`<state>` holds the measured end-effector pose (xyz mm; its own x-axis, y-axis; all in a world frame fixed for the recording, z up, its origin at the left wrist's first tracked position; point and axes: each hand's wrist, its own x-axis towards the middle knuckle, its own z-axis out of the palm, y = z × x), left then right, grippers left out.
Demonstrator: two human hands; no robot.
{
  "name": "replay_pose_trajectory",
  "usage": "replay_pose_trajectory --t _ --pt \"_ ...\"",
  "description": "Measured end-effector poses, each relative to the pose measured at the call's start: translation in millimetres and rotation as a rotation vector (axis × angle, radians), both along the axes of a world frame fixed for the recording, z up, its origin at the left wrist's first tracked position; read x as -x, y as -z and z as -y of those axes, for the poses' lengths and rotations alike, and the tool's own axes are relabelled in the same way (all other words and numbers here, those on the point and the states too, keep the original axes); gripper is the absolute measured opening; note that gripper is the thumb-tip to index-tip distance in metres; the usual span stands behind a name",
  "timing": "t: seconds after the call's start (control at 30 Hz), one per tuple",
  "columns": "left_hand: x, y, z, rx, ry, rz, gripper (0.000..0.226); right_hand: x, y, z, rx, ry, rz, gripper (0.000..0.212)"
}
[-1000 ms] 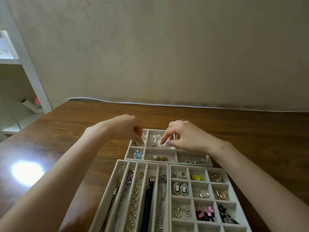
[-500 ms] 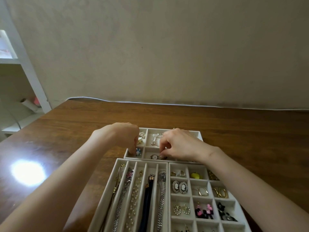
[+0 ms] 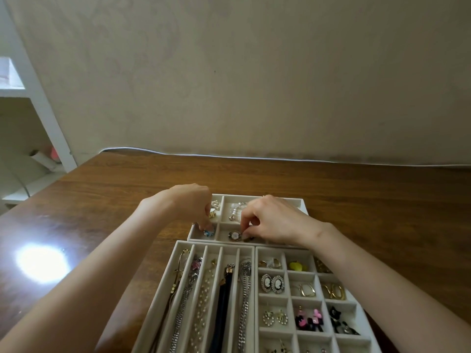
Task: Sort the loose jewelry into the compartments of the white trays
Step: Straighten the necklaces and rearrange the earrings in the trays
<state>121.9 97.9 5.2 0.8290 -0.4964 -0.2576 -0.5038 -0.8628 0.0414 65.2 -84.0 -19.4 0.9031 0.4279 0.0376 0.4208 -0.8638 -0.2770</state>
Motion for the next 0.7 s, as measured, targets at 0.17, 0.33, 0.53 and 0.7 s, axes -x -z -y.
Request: replay_pose_trajectory --t 0.17,0.33,0.53,0.7 --pt "1 -3 -4 -0.022 0.046 -0.099 0.011 -3 0 3 -0.074 0.017 -0.02 0.004" --pt "-3 -7 -14 -0.015 0.046 -0.218 0.015 -4 -8 10 -0.15 0.044 -0.025 0.006" --pt "-13 -2 -14 0.057 -0.009 -0.232 0.022 1 -24 29 -0.182 0.108 -0.041 0.006" --pt "-23 2 -25 0.095 -0.093 -0.2 0.024 20 -29 60 -0.014 0.179 -0.112 0.004"
